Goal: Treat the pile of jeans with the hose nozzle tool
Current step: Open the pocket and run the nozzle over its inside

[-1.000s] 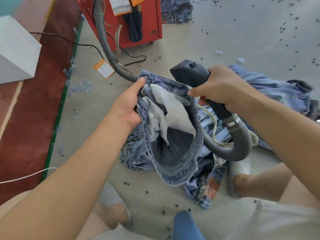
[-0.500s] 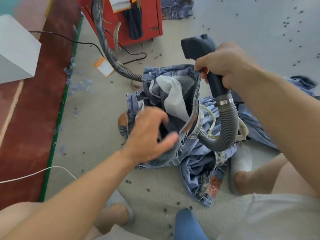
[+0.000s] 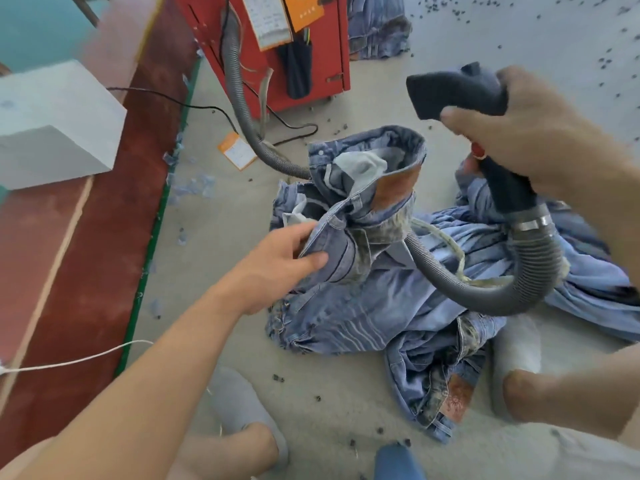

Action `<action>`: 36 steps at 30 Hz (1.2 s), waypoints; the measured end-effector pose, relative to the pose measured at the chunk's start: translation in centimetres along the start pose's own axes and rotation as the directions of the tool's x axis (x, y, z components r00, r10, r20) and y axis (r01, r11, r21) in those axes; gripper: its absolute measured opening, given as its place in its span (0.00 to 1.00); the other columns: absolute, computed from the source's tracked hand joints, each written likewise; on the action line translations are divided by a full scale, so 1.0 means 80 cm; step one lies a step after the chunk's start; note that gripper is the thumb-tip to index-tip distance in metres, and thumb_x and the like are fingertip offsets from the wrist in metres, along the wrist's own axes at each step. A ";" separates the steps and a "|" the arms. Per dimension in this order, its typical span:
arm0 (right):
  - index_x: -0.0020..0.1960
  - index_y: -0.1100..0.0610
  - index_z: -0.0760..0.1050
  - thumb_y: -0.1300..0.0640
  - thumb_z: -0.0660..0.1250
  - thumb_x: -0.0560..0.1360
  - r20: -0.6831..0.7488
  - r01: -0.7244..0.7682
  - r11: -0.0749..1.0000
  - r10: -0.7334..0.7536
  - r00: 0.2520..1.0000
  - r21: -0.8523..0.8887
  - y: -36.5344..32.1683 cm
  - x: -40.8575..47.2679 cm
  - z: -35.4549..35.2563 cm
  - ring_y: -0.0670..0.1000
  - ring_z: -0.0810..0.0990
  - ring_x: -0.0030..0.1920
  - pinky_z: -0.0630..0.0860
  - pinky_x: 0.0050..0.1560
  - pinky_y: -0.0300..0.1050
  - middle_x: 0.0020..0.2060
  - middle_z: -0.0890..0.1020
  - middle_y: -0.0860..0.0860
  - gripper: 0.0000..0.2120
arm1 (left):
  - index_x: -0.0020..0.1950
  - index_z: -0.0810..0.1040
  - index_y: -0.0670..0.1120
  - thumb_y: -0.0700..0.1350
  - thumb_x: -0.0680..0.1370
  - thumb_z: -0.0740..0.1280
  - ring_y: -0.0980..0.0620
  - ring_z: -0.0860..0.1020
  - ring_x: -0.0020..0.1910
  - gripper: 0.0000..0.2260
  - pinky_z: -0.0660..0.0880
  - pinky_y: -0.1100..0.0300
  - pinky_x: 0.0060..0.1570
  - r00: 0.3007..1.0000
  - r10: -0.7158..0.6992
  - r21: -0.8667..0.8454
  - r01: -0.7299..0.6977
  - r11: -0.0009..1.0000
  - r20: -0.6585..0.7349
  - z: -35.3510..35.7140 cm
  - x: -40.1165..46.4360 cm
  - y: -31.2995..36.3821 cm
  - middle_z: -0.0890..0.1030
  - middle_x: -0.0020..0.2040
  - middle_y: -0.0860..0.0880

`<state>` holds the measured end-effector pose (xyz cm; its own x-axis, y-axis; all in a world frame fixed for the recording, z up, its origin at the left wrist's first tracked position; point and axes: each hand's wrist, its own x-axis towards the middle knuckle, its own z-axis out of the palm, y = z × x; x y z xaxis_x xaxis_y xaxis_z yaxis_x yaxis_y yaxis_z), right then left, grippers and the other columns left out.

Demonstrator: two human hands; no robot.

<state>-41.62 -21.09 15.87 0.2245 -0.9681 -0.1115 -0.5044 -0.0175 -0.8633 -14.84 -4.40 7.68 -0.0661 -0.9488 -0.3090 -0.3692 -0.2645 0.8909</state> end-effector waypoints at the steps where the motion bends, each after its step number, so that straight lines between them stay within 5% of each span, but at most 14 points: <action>1: 0.56 0.51 0.70 0.47 0.72 0.78 -0.009 0.071 0.996 -0.072 0.997 -0.046 -0.005 -0.014 -0.004 0.45 0.82 0.25 0.81 0.25 0.40 0.33 0.80 0.48 0.15 | 0.57 0.83 0.53 0.39 0.82 0.67 0.47 0.81 0.52 0.10 0.77 0.40 0.59 1.000 -0.015 -0.071 0.014 0.997 -0.004 -0.002 0.000 0.003 0.85 0.55 0.42; 3: 0.51 0.44 0.69 0.43 0.73 0.76 -0.008 0.203 0.955 -0.210 0.978 -0.218 -0.014 -0.042 -0.009 0.37 0.81 0.27 0.73 0.24 0.31 0.30 0.81 0.41 0.14 | 0.57 0.83 0.50 0.44 0.81 0.66 0.37 0.83 0.57 0.08 0.73 0.30 0.65 1.000 -0.031 -0.181 0.029 0.983 -0.006 -0.004 -0.001 0.011 0.84 0.58 0.38; 5: 0.50 0.42 0.67 0.37 0.71 0.72 0.065 0.263 0.911 -0.256 0.965 -0.319 -0.019 -0.068 -0.009 0.34 0.79 0.27 0.72 0.28 0.37 0.32 0.80 0.31 0.16 | 0.59 0.81 0.46 0.47 0.81 0.64 0.33 0.81 0.60 0.11 0.73 0.32 0.66 0.999 -0.049 -0.189 0.046 0.981 -0.009 -0.004 0.000 0.014 0.83 0.59 0.36; 7: 0.52 0.39 0.68 0.32 0.66 0.68 0.167 0.291 0.896 -0.248 0.954 -0.335 -0.017 -0.087 0.000 0.36 0.80 0.28 0.75 0.31 0.43 0.36 0.81 0.31 0.18 | 0.60 0.79 0.44 0.48 0.81 0.63 0.31 0.79 0.61 0.12 0.73 0.32 0.65 0.998 -0.057 -0.125 0.054 0.991 -0.023 -0.002 0.002 0.016 0.82 0.59 0.34; 10: 0.54 0.36 0.68 0.32 0.66 0.69 0.315 0.396 0.814 -0.277 0.908 -0.425 -0.007 -0.099 0.021 0.31 0.78 0.37 0.69 0.30 0.32 0.41 0.79 0.31 0.18 | 0.59 0.79 0.48 0.44 0.85 0.60 0.44 0.82 0.53 0.08 0.77 0.41 0.62 1.000 0.010 0.017 -0.010 1.000 -0.026 0.004 0.004 0.016 0.85 0.52 0.48; 12: 0.57 0.39 0.71 0.37 0.69 0.71 0.385 0.433 0.807 -0.281 0.879 -0.401 -0.005 -0.101 0.036 0.31 0.78 0.41 0.72 0.36 0.29 0.36 0.81 0.37 0.17 | 0.52 0.77 0.55 0.40 0.85 0.59 0.62 0.74 0.39 0.11 0.75 0.58 0.50 0.996 0.082 0.163 -0.076 0.984 -0.033 0.010 0.005 0.021 0.78 0.40 0.62; 14: 0.57 0.40 0.73 0.41 0.70 0.72 0.417 0.456 0.817 -0.299 0.858 -0.353 -0.009 -0.097 0.047 0.32 0.78 0.42 0.71 0.41 0.27 0.36 0.80 0.37 0.15 | 0.45 0.71 0.56 0.39 0.85 0.59 0.61 0.67 0.34 0.14 0.67 0.64 0.39 0.991 0.130 0.319 -0.113 0.941 -0.031 0.019 0.007 0.023 0.71 0.36 0.58; 17: 0.54 0.42 0.73 0.43 0.71 0.73 0.351 0.454 0.837 -0.344 0.871 -0.307 -0.019 -0.084 0.048 0.34 0.79 0.39 0.71 0.36 0.29 0.33 0.79 0.40 0.11 | 0.42 0.66 0.44 0.39 0.85 0.59 0.57 0.62 0.31 0.12 0.62 0.64 0.33 0.990 0.142 0.413 -0.127 0.902 -0.007 0.024 0.008 0.024 0.66 0.34 0.51; 20: 0.52 0.47 0.75 0.45 0.72 0.74 0.256 0.404 0.876 -0.341 0.905 -0.262 -0.021 -0.068 0.027 0.39 0.80 0.29 0.71 0.31 0.31 0.33 0.82 0.39 0.10 | 0.42 0.65 0.43 0.40 0.85 0.59 0.56 0.61 0.32 0.12 0.62 0.62 0.34 0.992 0.123 0.410 -0.104 0.906 -0.021 0.021 0.007 0.027 0.67 0.35 0.49; 23: 0.51 0.45 0.76 0.45 0.73 0.73 0.349 0.402 0.877 -0.302 0.887 -0.263 -0.012 -0.067 0.007 0.40 0.80 0.25 0.71 0.28 0.29 0.31 0.82 0.39 0.10 | 0.48 0.72 0.41 0.39 0.85 0.59 0.54 0.67 0.38 0.07 0.69 0.54 0.42 0.993 0.106 0.380 -0.080 0.922 -0.048 0.014 0.009 0.028 0.76 0.41 0.42; 28: 0.55 0.40 0.77 0.44 0.74 0.72 0.535 0.482 0.823 -0.273 0.800 -0.300 -0.002 -0.084 0.033 0.38 0.81 0.40 0.74 0.40 0.32 0.42 0.82 0.35 0.12 | 0.50 0.78 0.50 0.36 0.84 0.59 0.61 0.70 0.34 0.12 0.66 0.69 0.36 0.990 0.138 0.380 -0.119 0.917 -0.024 0.018 0.008 0.033 0.78 0.37 0.58; 30: 0.53 0.40 0.77 0.45 0.74 0.73 0.466 0.465 0.851 -0.317 0.826 -0.245 -0.006 -0.082 0.038 0.38 0.81 0.36 0.73 0.37 0.30 0.40 0.82 0.35 0.10 | 0.47 0.75 0.45 0.38 0.85 0.60 0.58 0.66 0.33 0.09 0.65 0.64 0.36 0.994 0.108 0.411 -0.091 0.907 -0.017 0.019 0.010 0.031 0.75 0.36 0.52; 33: 0.51 0.44 0.77 0.46 0.74 0.74 0.340 0.375 0.914 -0.307 0.889 -0.156 -0.011 -0.069 0.025 0.42 0.82 0.27 0.74 0.29 0.32 0.32 0.84 0.43 0.09 | 0.38 0.64 0.45 0.40 0.85 0.61 0.57 0.62 0.30 0.16 0.61 0.63 0.32 0.995 0.094 0.443 -0.076 0.894 -0.021 0.018 0.010 0.032 0.66 0.33 0.50; 36: 0.51 0.46 0.77 0.43 0.74 0.73 0.326 0.316 0.934 -0.251 0.912 -0.165 -0.007 -0.059 0.004 0.47 0.81 0.24 0.73 0.25 0.34 0.27 0.82 0.49 0.11 | 0.45 0.69 0.37 0.41 0.86 0.60 0.49 0.67 0.37 0.11 0.67 0.49 0.41 0.997 0.073 0.411 -0.055 0.910 -0.027 0.016 0.014 0.031 0.74 0.40 0.39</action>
<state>-42.15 -16.43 16.72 0.6028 -0.7966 -0.0454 -0.5378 -0.3637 -0.7606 -17.05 -5.90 9.14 -0.0676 -0.9698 -0.2344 -0.7134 -0.1172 0.6909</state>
